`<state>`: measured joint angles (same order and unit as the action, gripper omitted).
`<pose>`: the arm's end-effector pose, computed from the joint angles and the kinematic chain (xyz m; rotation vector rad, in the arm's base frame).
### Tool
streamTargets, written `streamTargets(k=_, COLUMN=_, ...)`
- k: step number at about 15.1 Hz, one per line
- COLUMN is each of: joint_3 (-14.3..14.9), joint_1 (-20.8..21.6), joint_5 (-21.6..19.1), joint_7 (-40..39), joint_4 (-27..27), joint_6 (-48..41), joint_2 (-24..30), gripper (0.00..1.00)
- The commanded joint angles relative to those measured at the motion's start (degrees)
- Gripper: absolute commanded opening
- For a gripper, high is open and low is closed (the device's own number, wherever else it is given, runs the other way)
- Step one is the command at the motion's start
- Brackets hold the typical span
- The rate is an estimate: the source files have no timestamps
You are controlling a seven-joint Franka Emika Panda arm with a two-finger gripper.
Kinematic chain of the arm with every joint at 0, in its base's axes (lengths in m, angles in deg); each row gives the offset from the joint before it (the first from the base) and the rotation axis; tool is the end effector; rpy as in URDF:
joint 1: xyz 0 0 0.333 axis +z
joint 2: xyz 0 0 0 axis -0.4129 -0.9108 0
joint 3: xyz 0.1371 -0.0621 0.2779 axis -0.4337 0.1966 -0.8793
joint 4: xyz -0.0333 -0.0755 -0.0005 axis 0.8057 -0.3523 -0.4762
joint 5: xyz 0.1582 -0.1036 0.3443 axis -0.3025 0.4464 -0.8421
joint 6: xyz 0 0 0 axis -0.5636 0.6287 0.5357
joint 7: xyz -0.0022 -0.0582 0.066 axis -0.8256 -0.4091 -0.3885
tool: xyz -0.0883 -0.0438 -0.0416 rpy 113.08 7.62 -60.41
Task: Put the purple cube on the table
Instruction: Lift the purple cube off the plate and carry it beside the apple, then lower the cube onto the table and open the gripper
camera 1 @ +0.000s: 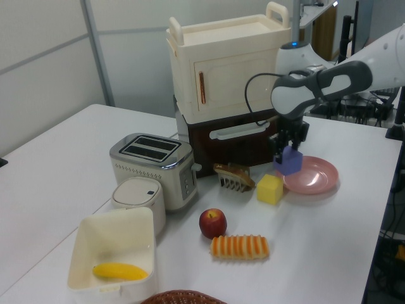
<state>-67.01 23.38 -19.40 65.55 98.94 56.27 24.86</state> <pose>0.5271 -0.2258 0.4324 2.9998 -0.6651 0.1018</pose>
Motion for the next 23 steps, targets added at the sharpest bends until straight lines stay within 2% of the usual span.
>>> streamTargets(k=1, joint_3=0.36, joint_1=5.04, joint_5=-0.73, joint_7=3.15, joint_4=1.25, joint_6=-1.23, joint_2=2.96, gripper=0.1)
streamTargets(k=5, joint_3=0.36, joint_1=10.3, joint_5=-0.64, joint_7=3.86, joint_4=1.33, joint_6=-0.71, joint_2=2.61, gripper=0.1)
streamTargets(k=12, joint_3=0.36, joint_1=15.06, joint_5=-0.73, joint_7=4.12, joint_4=0.02, joint_6=-0.88, joint_2=2.7, gripper=0.11)
streamTargets(k=15, joint_3=0.36, joint_1=16.47, joint_5=-0.73, joint_7=4.03, joint_4=0.02, joint_6=-0.88, joint_2=2.26, gripper=0.15)
streamTargets(k=16, joint_3=0.36, joint_1=16.47, joint_5=-0.73, joint_7=4.03, joint_4=0.1, joint_6=-0.88, joint_2=2.17, gripper=0.2)
streamTargets(k=17, joint_3=0.36, joint_1=16.47, joint_5=-0.73, joint_7=4.03, joint_4=0.02, joint_6=-0.88, joint_2=2.17, gripper=0.37)
streamTargets(k=18, joint_3=0.36, joint_1=16.47, joint_5=-0.73, joint_7=3.42, joint_4=0.02, joint_6=-0.79, joint_2=1.99, gripper=0.78)
streamTargets(k=19, joint_3=0.36, joint_1=16.65, joint_5=-0.56, joint_7=3.33, joint_4=0.02, joint_6=-0.79, joint_2=1.99, gripper=1.0)
streamTargets(k=23, joint_3=0.36, joint_1=16.65, joint_5=-0.47, joint_7=3.94, joint_4=-0.07, joint_6=-0.62, joint_2=1.99, gripper=1.0)
